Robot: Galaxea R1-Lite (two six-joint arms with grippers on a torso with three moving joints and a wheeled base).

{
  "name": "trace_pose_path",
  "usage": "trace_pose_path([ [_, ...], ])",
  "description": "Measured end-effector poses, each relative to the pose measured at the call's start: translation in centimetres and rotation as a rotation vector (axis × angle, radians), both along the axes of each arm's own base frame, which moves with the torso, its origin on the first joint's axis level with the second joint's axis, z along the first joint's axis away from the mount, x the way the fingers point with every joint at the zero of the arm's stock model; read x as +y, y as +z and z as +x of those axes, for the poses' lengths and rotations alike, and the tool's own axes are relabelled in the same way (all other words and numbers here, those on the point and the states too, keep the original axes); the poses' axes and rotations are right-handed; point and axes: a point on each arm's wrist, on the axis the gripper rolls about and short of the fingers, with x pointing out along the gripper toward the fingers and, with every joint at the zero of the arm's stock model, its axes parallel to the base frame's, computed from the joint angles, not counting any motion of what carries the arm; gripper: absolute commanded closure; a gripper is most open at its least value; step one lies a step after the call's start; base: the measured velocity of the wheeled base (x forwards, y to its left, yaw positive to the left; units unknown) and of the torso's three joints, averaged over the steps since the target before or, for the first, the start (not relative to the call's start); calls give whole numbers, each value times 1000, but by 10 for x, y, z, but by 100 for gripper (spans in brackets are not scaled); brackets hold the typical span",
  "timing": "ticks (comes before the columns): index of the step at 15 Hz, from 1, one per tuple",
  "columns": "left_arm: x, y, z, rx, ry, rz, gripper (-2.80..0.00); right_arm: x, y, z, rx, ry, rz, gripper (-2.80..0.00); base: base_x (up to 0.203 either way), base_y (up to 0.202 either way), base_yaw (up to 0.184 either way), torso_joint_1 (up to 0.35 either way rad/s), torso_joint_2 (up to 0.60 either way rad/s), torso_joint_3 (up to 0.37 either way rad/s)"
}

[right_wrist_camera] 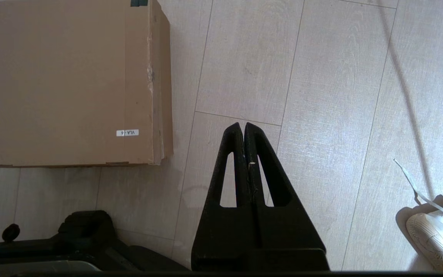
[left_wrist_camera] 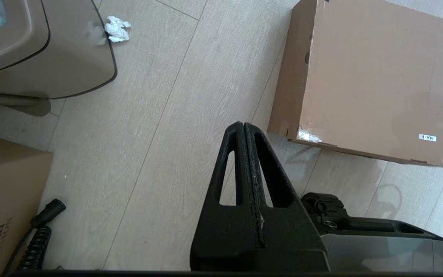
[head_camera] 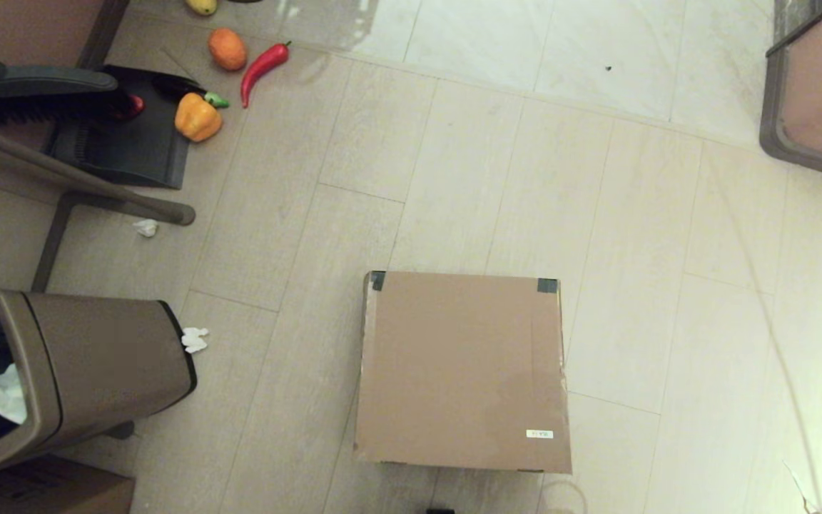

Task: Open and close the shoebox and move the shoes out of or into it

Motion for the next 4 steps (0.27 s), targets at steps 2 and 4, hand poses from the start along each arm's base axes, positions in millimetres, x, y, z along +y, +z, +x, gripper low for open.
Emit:
trace_pose_path([
  [2, 0, 0, 0, 0, 0, 0, 0, 0, 0, 0, 0, 1, 3, 0, 0, 0, 0, 0, 0, 0],
  [4, 0, 0, 0, 0, 0, 0, 0, 0, 0, 0, 0, 1, 8, 0, 0, 0, 0, 0, 0, 0],
])
